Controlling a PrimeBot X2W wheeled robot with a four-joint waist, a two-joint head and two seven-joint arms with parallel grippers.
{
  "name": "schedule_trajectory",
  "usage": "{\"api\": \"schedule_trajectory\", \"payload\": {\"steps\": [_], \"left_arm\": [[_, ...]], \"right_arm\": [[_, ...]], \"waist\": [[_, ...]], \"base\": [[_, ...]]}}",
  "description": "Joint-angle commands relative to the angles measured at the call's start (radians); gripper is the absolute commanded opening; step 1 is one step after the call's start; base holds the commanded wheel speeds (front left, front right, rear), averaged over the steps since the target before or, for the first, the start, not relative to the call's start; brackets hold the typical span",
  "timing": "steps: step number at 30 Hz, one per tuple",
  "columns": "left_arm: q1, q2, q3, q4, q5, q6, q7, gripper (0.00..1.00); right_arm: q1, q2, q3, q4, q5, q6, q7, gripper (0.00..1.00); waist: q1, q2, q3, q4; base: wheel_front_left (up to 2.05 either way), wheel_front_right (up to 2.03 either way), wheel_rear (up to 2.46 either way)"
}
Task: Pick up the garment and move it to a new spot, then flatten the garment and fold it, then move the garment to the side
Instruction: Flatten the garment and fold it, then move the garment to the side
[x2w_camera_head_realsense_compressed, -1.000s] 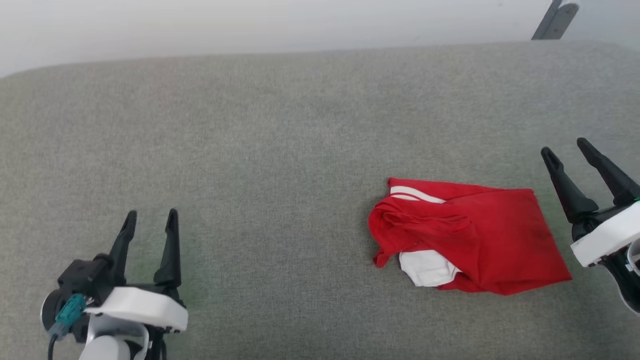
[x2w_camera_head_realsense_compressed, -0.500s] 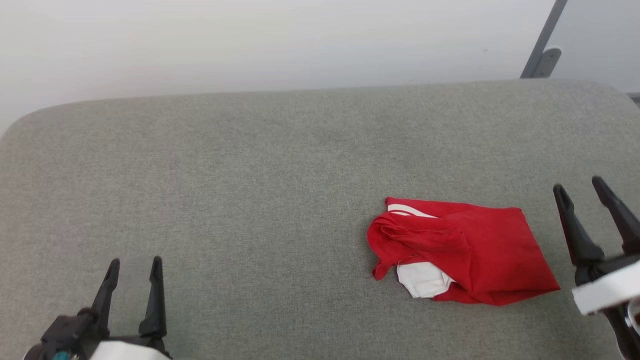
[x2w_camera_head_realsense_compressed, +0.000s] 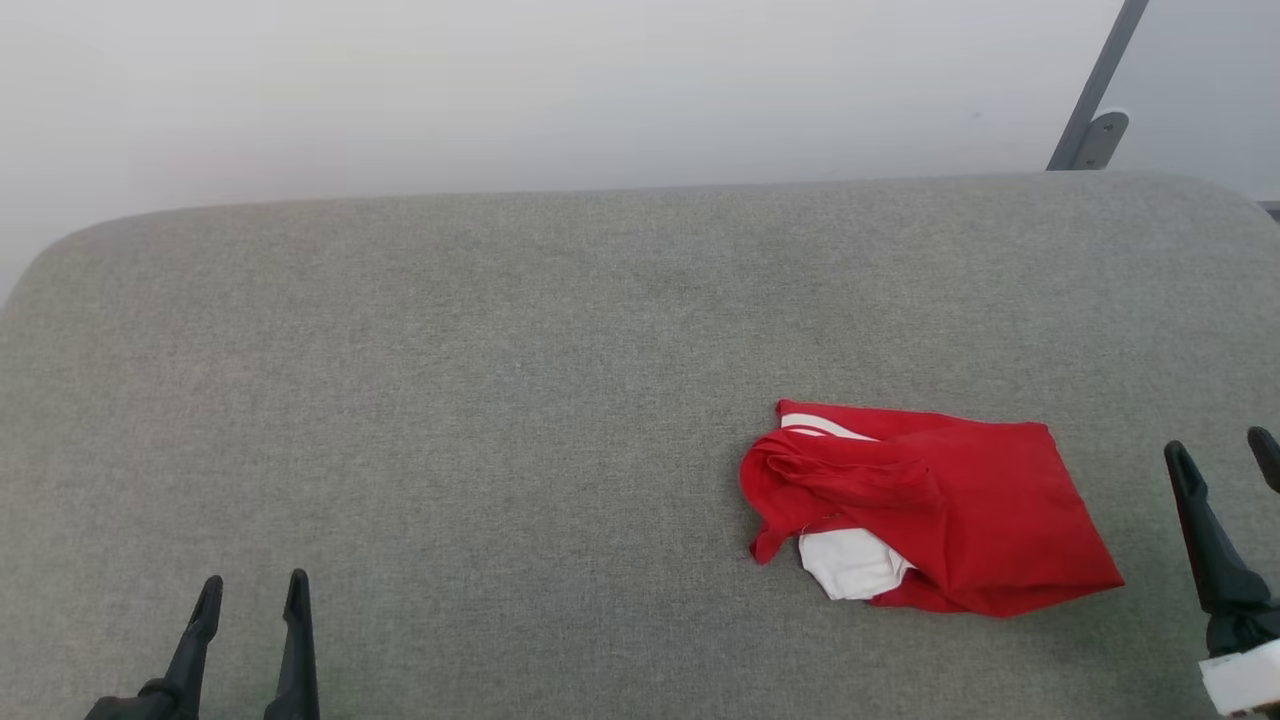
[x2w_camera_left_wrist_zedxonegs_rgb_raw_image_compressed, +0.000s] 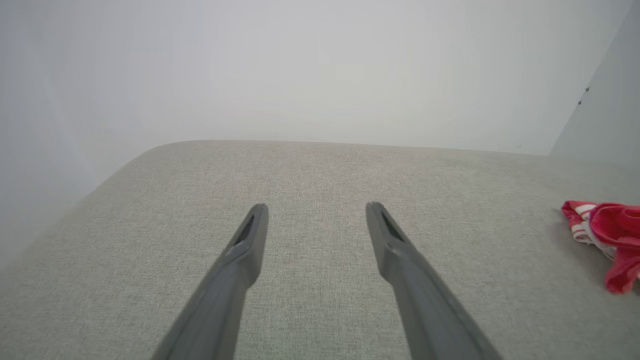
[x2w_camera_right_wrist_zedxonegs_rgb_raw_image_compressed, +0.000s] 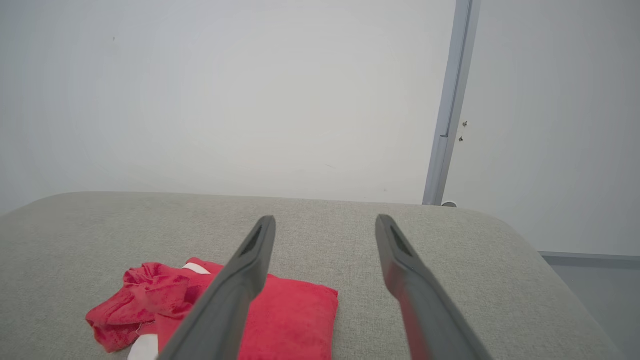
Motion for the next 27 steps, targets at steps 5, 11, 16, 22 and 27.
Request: {"api": "schedule_trajectory", "payload": {"steps": [5, 11, 16, 22, 27], "left_arm": [[0.003, -0.006, -0.001, -0.006, 0.017, -0.003, -0.005, 1.0], [-0.008, -0.007, -0.007, -0.009, 0.016, -0.003, -0.005, 1.0], [-0.031, -0.008, -0.014, -0.007, 0.013, -0.003, -0.005, 1.0], [-0.083, -0.008, -0.025, -0.006, 0.007, -0.003, -0.005, 1.0], [-0.132, -0.003, -0.038, 0.002, 0.008, -0.003, -0.005, 1.0]], "right_arm": [[0.02, 0.001, -0.009, -0.016, 0.009, 0.0, -0.004, 1.0], [0.011, -0.009, 0.013, -0.024, 0.018, 0.0, 0.02, 1.0], [-0.014, -0.032, 0.041, -0.033, 0.026, 0.0, 0.058, 1.0], [-0.072, -0.105, 0.11, -0.027, 0.028, 0.0, 0.216, 1.0], [-0.144, -0.207, 0.202, -0.027, 0.064, 0.0, 0.441, 1.0]], "waist": [[0.0, -0.0001, 0.004, 0.0], [0.0, -0.0001, 0.016, 0.004], [0.0, -0.0001, 0.043, 0.01], [0.0, -0.0001, 0.102, 0.007], [0.0, -0.0001, 0.161, -0.003]], "base": [[0.0, 0.0, 0.0], [0.0, 0.0, 0.0], [0.0, 0.0, 0.0], [0.0, 0.0, 0.0], [0.0, 0.0, 0.0]]}}
